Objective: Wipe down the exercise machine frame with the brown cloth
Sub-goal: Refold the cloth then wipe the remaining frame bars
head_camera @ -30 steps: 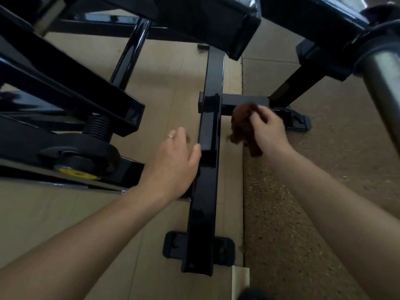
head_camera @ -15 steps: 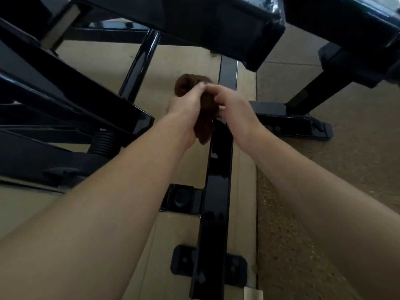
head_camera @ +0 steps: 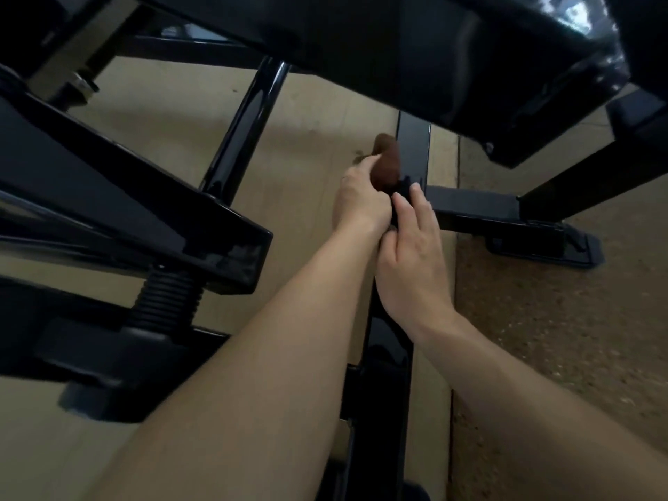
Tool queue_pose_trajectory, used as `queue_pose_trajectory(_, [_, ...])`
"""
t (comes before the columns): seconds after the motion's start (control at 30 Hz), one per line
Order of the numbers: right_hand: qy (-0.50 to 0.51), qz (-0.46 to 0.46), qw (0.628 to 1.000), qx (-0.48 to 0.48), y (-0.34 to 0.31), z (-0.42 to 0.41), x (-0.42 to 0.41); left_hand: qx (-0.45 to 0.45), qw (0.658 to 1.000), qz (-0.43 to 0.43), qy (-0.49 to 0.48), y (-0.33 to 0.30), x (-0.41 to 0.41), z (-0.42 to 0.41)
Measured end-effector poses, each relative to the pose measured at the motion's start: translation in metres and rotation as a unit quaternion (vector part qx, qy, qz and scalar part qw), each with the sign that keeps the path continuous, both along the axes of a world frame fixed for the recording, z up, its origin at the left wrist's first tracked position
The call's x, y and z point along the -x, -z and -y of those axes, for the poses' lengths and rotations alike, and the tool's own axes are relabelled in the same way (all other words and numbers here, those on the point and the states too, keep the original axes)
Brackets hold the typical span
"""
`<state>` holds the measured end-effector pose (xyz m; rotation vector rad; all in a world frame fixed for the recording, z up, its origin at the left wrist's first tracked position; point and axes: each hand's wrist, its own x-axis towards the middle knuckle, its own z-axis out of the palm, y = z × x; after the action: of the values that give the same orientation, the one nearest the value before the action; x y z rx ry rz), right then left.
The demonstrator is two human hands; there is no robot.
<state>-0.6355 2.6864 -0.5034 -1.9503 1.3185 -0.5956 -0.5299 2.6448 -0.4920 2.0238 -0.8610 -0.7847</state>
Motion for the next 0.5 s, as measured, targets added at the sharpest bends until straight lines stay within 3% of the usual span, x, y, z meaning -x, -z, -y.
queue_pose_trajectory(0.23, [0.021,0.045,0.998,-0.029,-0.002,-0.004,0.001,-0.054,0.993,0.096,0.052,0.007,-0.005,-0.009])
queue_pose_trajectory(0.5, [0.035,0.044,0.998,-0.038,-0.009,-0.007,0.001,-0.139,0.983,0.081,0.092,-0.017,0.008,-0.056])
